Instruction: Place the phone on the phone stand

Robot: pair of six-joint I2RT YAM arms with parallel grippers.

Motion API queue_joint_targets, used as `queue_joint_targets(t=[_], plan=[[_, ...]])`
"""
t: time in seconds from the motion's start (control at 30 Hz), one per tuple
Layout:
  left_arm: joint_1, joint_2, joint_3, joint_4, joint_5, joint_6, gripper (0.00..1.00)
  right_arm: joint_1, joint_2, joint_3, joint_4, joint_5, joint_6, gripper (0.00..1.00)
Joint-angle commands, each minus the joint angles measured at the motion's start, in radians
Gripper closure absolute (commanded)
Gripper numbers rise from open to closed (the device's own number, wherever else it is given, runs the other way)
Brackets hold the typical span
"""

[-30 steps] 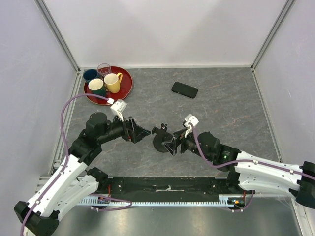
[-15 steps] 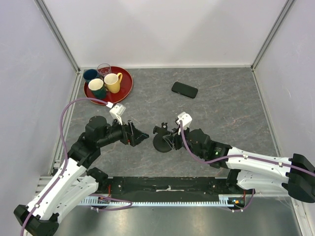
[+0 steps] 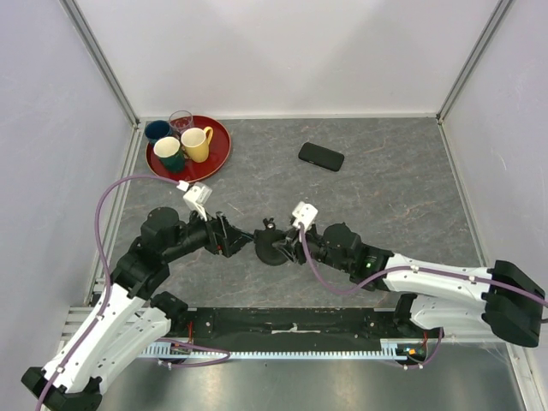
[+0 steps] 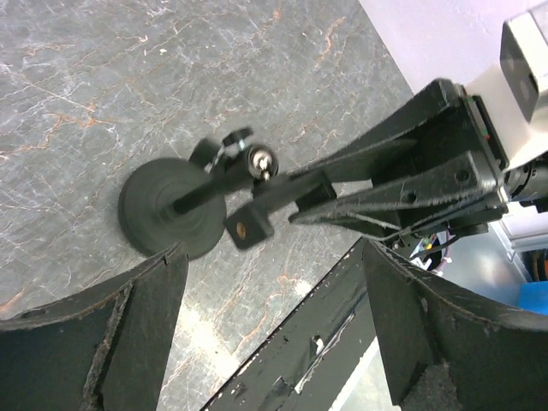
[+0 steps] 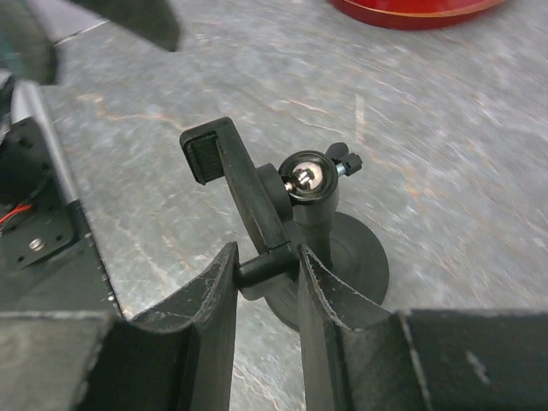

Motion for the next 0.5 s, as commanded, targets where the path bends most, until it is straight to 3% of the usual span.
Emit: queue_joint_targets(t=[0.0, 0.2, 0.47], plan=[[-0.004, -0.014, 0.05, -0.02, -0.046, 0.012, 0.12, 0.004, 0.109, 0.11, 0.106, -0.36, -0.134, 1.0], [-0.004, -0.08, 0.013, -0.012, -0.061, -0.017, 0.12, -0.022, 0.278, 0.271, -0.006, -0.573, -0.261, 1.0], [-0.004, -0.106, 0.019, -0.054, -0.073, -0.009, 0.13, -0.115, 0.453, 0.486, -0.221, -0.622, -0.368, 1.0]])
